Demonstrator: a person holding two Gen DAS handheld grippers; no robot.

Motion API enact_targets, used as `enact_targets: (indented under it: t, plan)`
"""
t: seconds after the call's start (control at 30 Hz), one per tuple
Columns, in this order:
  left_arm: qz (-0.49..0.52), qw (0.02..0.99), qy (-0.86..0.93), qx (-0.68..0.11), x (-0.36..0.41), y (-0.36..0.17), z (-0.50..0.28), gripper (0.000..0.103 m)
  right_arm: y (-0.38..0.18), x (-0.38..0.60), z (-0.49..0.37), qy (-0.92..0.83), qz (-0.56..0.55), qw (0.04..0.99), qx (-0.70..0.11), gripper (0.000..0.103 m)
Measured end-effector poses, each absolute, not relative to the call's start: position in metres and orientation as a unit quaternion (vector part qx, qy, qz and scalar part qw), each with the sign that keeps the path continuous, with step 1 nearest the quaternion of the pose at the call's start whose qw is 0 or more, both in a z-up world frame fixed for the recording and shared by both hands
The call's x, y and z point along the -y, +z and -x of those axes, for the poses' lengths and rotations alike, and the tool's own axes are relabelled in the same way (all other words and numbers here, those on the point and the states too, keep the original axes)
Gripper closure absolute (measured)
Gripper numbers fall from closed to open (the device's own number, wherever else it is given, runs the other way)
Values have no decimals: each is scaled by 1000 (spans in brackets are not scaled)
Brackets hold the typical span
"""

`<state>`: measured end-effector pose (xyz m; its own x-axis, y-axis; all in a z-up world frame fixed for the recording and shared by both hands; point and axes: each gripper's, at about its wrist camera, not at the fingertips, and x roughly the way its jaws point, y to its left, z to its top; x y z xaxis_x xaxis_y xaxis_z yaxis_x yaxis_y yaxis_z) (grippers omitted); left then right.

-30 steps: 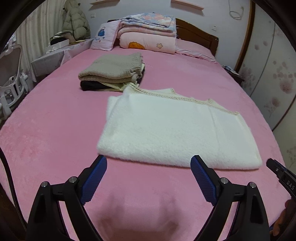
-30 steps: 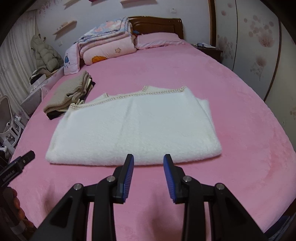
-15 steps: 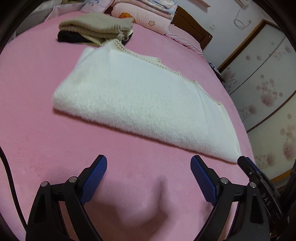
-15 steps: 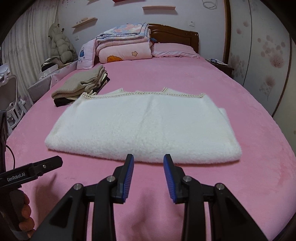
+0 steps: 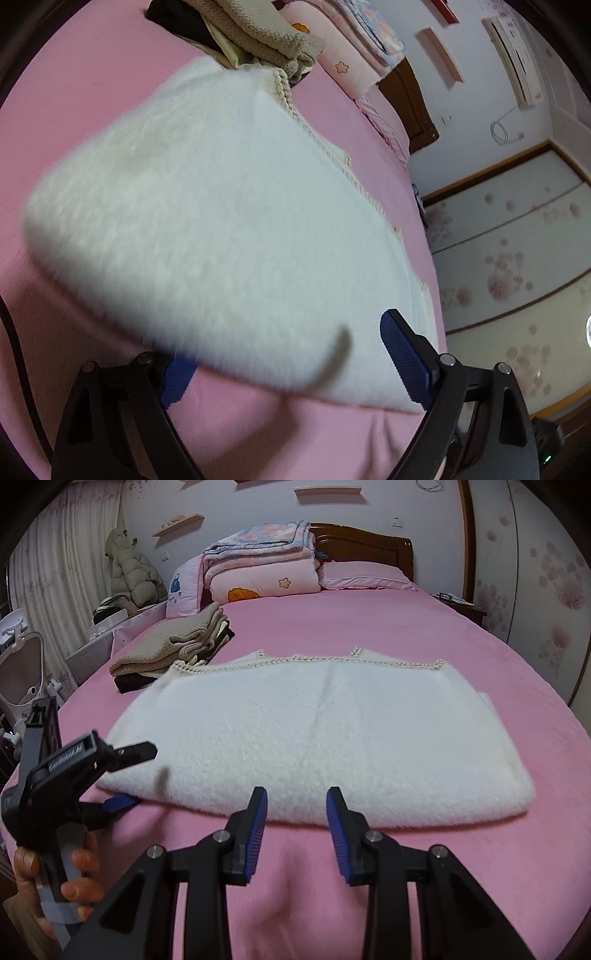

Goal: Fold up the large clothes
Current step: 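Grasp one end of the folded cardigan with the left tool and lift it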

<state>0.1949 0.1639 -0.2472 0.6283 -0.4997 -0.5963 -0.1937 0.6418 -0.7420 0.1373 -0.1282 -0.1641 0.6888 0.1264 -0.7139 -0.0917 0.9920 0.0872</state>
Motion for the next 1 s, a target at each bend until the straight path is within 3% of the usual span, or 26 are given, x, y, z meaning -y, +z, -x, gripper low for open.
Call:
enact_targets:
  t: [0.23, 0.27, 0.33, 0.37, 0.47, 0.83, 1.0]
  plan:
    - [433, 802, -70, -406, -168, -254, -229, 16, -166, 134, -153, 57, -28, 920, -388, 70]
    - [435, 803, -60, -403, -166, -252, -230, 21, -164, 135, -156, 57, -28, 920, -386, 70]
    - [422, 807, -35, -412, -164, -250, -231, 45, -162, 138, -162, 57, -30, 922, -381, 70]
    - [409, 810, -21, -420, -168, -248, -230, 66, -159, 139, -166, 57, -31, 922, -380, 70]
    - [383, 824, -26, -417, -168, -236, -230, 81, -155, 141, -181, 52, -31, 923, -381, 70]
    - [209, 907, -4, -366, -116, -159, -228, 85, -182, 117, -252, 69, 35, 907, -414, 93]
    - [147, 929, -20, -339, -86, -133, -227, 85, -212, 111, -263, 85, 65, 888, -448, 95]
